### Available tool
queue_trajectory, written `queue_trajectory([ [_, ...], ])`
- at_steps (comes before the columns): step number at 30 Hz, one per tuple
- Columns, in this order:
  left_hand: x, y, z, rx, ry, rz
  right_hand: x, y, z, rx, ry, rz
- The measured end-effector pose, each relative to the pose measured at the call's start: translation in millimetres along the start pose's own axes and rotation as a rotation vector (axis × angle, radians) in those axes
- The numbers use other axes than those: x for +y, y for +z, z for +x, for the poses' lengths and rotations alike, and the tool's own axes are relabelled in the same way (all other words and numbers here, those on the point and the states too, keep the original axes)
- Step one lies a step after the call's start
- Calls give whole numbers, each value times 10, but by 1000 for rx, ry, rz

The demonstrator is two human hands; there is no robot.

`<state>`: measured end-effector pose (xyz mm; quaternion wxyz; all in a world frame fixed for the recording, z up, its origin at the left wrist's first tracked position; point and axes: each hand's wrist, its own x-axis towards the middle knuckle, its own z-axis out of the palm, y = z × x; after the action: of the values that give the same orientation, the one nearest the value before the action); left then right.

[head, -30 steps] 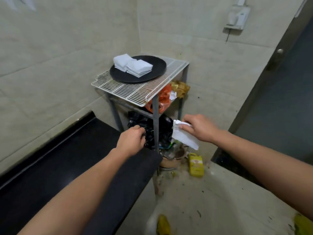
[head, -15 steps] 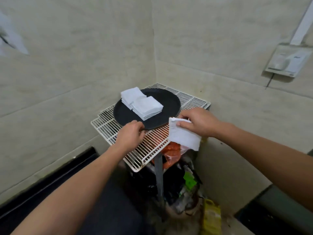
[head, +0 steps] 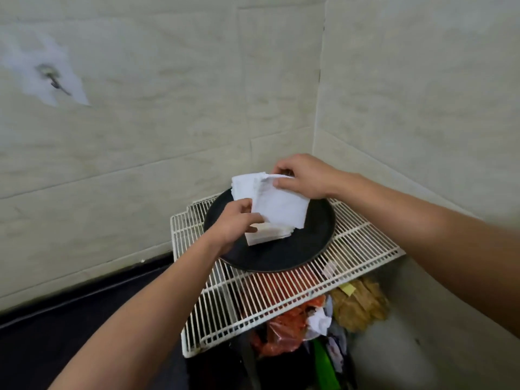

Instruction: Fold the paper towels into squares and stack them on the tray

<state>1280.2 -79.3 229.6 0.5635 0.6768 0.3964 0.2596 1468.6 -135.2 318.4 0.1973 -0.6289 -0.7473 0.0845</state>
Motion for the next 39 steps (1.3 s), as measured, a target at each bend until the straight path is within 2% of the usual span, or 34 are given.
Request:
queue_trajectory([
  [3,43,-88,152,122,-7,-8,154,7,367,30,7,53],
  [9,141,-366,652,225,-3,85,444,104,1175,41,93,104],
  [18,-134,-467,1199,274,37,234,782,534,2042,-70,188,79],
  [26,-455,-509,1284,264,8,385,964,1180,2209,-141,203,79],
  [30,-541,-566,1271,282,27,592,1020,1286,2104,-6,188,-45],
  [32,-570,-607,1271,330,192,752,1000,1267,1983,144,103,-147],
  [34,-568,-632,1303,308,384,919,988,1287,1796,253,5,-176],
  [36,-559,-640,1345,194,411,1075,1005,1358,1566,191,-25,-198],
  [39,-665,-676,1399,78,303,1176,1031,1515,1275,-56,57,-263],
])
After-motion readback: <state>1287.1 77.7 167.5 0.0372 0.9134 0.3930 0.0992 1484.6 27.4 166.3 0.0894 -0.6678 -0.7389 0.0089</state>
